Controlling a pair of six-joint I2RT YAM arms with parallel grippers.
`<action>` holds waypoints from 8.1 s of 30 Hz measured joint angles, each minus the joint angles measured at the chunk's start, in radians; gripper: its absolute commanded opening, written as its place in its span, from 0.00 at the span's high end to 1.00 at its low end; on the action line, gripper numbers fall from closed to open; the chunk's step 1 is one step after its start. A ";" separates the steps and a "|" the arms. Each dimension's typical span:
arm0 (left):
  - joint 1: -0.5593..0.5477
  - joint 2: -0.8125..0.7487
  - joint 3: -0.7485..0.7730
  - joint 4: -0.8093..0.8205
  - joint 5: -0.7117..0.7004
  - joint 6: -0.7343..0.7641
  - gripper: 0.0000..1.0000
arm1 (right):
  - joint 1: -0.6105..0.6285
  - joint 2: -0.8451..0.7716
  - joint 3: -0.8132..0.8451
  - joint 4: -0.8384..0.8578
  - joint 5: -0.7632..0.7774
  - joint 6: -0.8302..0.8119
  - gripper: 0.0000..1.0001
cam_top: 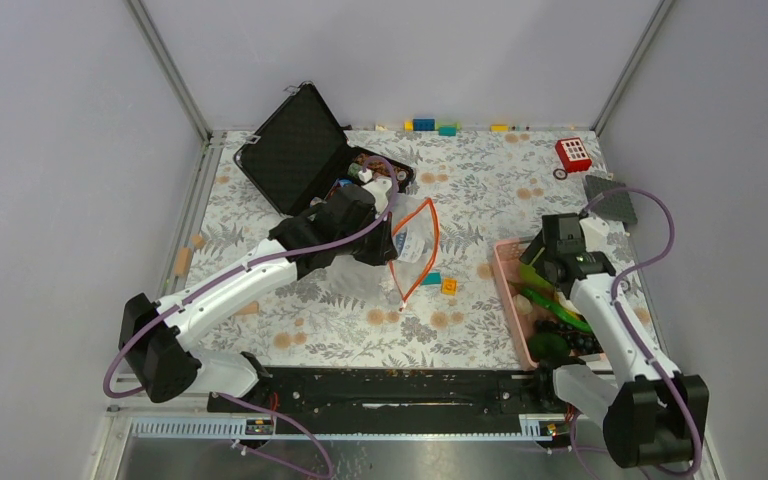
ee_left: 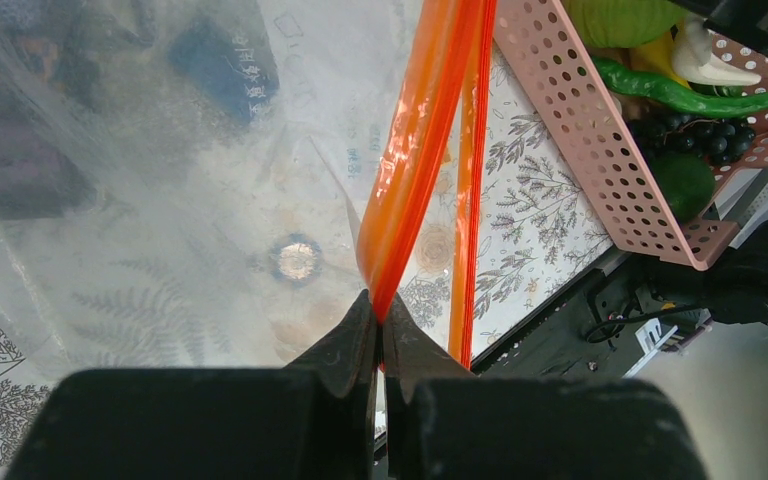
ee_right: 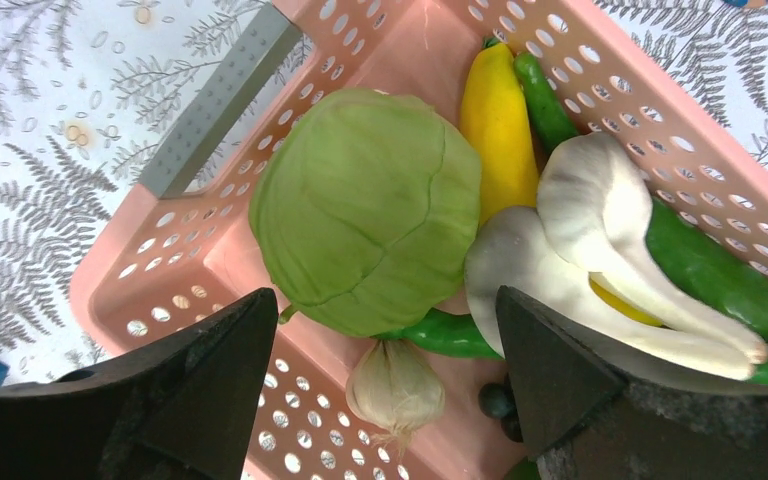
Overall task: Place the food in the zip-top bag and seal the zipper
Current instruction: Pick up the fake vegetable from the bin, then place the fake vegetable in the zipper food storage bag, then pick up the fake vegetable from the bin, then place the fake vegetable in the zipper food storage bag.
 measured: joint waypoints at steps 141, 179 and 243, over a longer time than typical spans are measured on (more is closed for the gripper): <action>-0.049 -0.237 -0.207 0.023 0.071 -0.203 1.00 | 0.338 -0.369 0.102 -0.101 -0.058 -0.023 0.00; -0.025 -0.162 -0.240 0.121 0.216 -0.089 1.00 | -0.054 0.234 0.140 -0.368 0.122 -0.052 0.21; -0.018 -0.187 -0.270 0.150 0.221 -0.087 1.00 | -0.100 -0.501 0.256 -0.261 -0.703 -0.309 1.00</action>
